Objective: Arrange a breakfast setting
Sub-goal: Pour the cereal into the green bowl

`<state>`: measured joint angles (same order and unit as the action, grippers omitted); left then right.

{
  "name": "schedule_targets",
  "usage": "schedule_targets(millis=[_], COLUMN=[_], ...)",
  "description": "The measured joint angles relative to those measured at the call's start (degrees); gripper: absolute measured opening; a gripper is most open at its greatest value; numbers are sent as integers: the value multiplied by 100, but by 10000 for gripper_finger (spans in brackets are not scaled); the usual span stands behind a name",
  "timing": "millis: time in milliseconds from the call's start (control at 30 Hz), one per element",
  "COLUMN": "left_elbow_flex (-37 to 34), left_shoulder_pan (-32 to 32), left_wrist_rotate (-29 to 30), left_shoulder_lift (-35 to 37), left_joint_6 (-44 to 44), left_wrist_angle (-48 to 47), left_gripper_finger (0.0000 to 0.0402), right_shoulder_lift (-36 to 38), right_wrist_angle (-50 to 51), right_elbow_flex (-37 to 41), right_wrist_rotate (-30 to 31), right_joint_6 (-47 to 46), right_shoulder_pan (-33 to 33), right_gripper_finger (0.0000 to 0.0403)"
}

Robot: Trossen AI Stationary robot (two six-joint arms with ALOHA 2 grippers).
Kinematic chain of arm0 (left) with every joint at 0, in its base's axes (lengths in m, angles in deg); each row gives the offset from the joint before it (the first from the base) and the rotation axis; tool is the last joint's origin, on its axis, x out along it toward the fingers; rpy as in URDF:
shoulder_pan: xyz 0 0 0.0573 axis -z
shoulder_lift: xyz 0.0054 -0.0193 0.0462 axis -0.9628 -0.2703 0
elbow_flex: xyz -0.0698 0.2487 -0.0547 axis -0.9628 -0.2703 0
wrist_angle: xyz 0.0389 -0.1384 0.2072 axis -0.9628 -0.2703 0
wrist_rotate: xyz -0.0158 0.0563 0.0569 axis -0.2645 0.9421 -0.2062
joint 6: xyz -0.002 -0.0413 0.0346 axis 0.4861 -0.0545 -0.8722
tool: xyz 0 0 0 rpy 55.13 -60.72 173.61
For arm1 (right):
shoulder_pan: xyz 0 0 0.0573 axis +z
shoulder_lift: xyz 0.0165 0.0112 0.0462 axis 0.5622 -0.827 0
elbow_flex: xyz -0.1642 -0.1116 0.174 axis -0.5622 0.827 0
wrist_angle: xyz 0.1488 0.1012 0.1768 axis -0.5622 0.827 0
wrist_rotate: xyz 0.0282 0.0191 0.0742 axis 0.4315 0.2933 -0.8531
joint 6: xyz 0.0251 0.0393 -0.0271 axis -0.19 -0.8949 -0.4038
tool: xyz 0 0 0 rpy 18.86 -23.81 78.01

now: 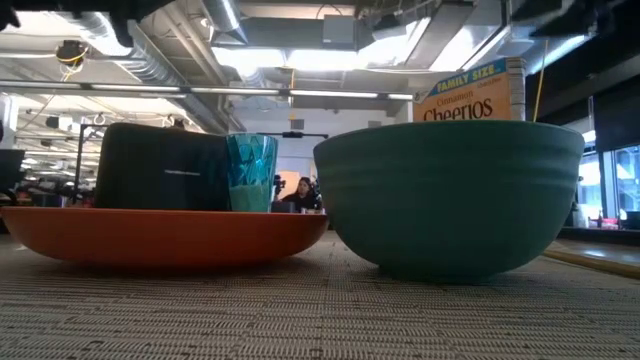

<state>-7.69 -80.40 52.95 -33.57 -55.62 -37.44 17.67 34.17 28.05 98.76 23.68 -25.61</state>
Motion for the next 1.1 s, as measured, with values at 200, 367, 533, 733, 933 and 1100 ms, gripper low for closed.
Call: schedule_targets(millis=[200,367,533,733,933,1100], left_elbow_flex=[407,715,978,1299,1732,2073], left_shoulder_pan=[-10,-130,-325,-600,-656,-656], left_wrist_rotate=[0,13,23,-181,-455,-480], left_shoulder_lift=[-806,-1318,-1651,-2095,-2610,-2907], left_joint_6=[-176,-289,-275,153,179,478], left_wrist_angle=[-32,-159,-178,-467,-922,-1574], left_gripper_finger=[18,73,129,156,158,158], right_shoulder_lift=[-231,-226,-222,-268,-590,-947], right_wrist_angle=[850,694,723,76,-560,-720], right_elbow_flex=[746,1248,1393,1402,1402,1402], right_wrist_rotate=[-23,344,548,-518,-1440,-2175], right_joint_6=[-2114,-2794,-2886,-2299,-1579,-1481], right_shoulder_pan=[0,0,-299,-1342,-2269,-2956], right_gripper_finger=[327,324,324,324,319,248])
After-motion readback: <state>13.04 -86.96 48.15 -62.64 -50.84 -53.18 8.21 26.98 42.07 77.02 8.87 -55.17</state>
